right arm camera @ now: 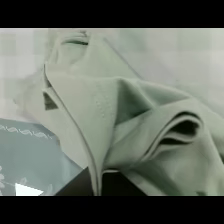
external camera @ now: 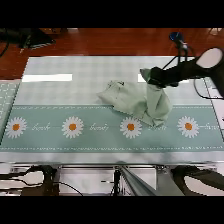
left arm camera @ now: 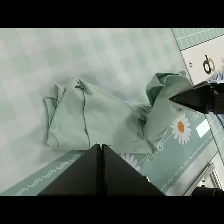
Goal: Fold the shirts.
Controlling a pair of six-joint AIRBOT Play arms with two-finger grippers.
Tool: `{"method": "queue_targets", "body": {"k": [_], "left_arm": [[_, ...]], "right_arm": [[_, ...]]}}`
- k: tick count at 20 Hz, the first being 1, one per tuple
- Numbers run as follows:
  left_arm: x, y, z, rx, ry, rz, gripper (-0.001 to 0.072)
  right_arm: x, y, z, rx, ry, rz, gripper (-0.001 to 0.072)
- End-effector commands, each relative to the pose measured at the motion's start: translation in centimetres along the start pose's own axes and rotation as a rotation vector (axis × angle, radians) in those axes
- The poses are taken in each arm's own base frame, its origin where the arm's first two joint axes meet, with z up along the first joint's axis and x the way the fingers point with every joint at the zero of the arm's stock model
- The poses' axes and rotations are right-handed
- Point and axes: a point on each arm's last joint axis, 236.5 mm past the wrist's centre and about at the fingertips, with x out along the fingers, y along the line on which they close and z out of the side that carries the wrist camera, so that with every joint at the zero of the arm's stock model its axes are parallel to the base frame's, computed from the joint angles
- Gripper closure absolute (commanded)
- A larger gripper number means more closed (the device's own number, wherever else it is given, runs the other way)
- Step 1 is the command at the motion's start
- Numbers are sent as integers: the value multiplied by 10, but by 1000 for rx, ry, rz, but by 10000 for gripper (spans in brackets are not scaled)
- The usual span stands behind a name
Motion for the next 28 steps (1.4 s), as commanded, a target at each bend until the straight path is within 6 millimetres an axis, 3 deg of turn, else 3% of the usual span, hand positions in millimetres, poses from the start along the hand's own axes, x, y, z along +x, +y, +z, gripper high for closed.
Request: {"method": "queue_targets", "body": {"k": [1,4,9,11,13,15,17,20,22,23,24,25,27,28], "left_arm": [[-3,-2,-10,14,40,-10,674],[-3,-4,-14,14,58,-15,674],[-3,-4,-15,15,60,-17,674],[-1,-5,-15,17,65,-17,674],[4,-5,-18,19,78,-12,674],[10,-3,-25,6,100,-16,674],[17,0,-33,-4,122,-25,674],[24,8,-41,-23,141,-29,674],[27,17,-48,-34,159,-8,674],[27,22,-51,-36,169,10,674],[27,28,-53,-33,180,38,674],[26,35,-56,-31,190,67,674],[24,50,-61,-24,213,129,674],[21,59,-64,-21,227,168,672]], "right_arm": [[55,39,4,3,-37,71,688],[81,65,2,27,-52,133,688],[108,82,-16,31,-16,152,678],[114,96,-24,22,0,191,479],[111,109,-22,-51,-25,224,286],[92,105,-6,-81,-77,223,286],[57,90,23,-64,-159,216,286],[-22,54,62,-24,-293,192,286],[-77,20,68,-19,-342,132,286],[-100,-11,61,-30,-336,41,286],[-120,-51,47,-36,-296,-88,286],[-140,-103,21,-22,-209,-267,286],[-183,-204,-48,75,44,-625,287],[-192,-235,-79,124,151,-703,288]]}}
